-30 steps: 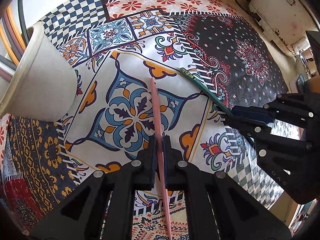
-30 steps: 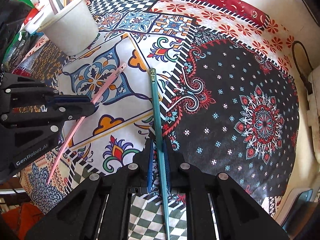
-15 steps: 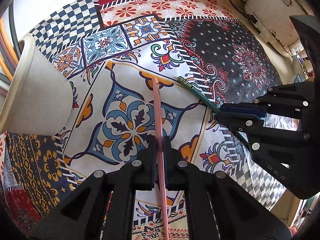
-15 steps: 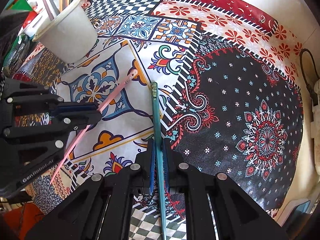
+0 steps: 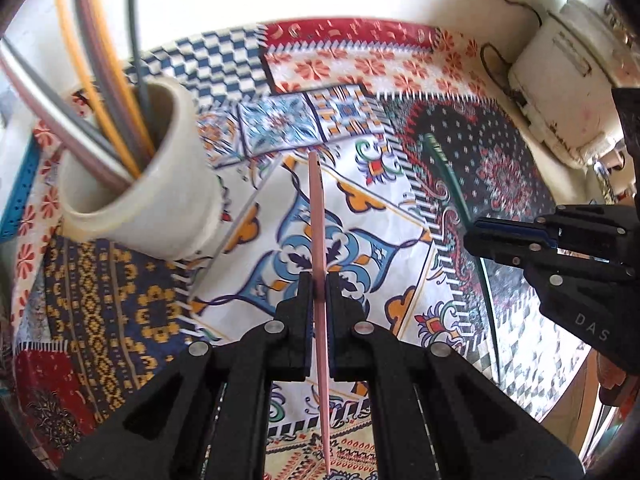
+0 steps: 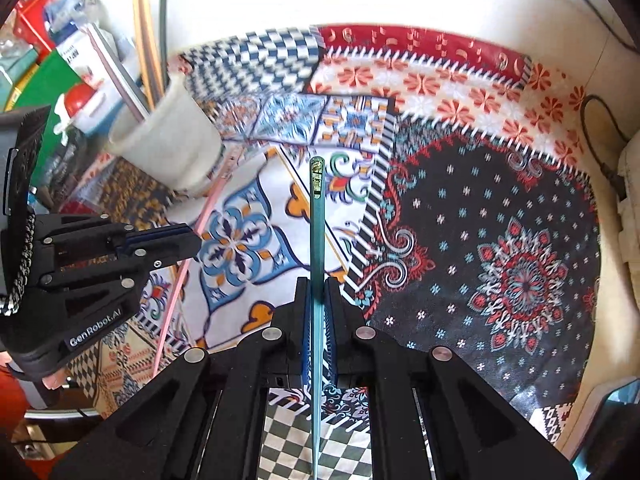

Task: Organize utensils

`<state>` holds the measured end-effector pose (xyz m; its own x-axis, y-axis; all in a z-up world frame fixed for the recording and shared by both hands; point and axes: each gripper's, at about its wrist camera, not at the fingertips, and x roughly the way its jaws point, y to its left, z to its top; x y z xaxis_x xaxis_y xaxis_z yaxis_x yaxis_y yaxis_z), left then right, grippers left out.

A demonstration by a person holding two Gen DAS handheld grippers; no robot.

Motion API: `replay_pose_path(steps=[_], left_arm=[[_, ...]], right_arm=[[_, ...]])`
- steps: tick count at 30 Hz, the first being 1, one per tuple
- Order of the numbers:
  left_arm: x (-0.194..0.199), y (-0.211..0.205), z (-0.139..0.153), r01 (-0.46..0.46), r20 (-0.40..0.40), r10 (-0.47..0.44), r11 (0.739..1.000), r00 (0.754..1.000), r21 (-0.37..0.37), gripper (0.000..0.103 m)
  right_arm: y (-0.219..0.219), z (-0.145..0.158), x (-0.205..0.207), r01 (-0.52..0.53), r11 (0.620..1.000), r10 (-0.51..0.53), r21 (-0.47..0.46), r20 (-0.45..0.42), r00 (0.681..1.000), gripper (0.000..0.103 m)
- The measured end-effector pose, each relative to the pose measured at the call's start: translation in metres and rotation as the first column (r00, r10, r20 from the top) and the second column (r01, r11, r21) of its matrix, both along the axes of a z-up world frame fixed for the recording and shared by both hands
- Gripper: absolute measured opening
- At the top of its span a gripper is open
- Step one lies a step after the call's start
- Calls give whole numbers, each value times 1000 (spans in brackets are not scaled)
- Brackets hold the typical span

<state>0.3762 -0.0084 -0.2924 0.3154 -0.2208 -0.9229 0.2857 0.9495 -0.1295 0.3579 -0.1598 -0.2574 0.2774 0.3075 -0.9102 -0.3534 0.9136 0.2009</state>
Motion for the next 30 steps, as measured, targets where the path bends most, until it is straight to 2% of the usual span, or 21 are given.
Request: replay_pose_path(steps=[7,16,21,23,26,30], left_arm=[[-11,30,41,-76,82,80,996,993,-41,4],[-28,54,84,-130,194,140,989,971,-65,4],[-32,64,103,-148,251,163,986,954,-78,3],[-34,68,110,-153,267,171,984,948,-88,0],[-35,76,121,-159,295,182,982,938,-98,0],[-32,85,132,-159,308,186,981,933,-112,0]], right_arm=[[7,34,-15,8,1000,-10,27,86,996,6],[26,74,-23,-21,998,9,57,211,977,5],[37,88,-23,-39,997,22,67,247,969,5],[42,93,-23,-46,997,27,66,258,966,5],[47,100,-22,-56,996,35,74,268,963,0],[54,109,-19,-70,995,47,69,296,954,0]])
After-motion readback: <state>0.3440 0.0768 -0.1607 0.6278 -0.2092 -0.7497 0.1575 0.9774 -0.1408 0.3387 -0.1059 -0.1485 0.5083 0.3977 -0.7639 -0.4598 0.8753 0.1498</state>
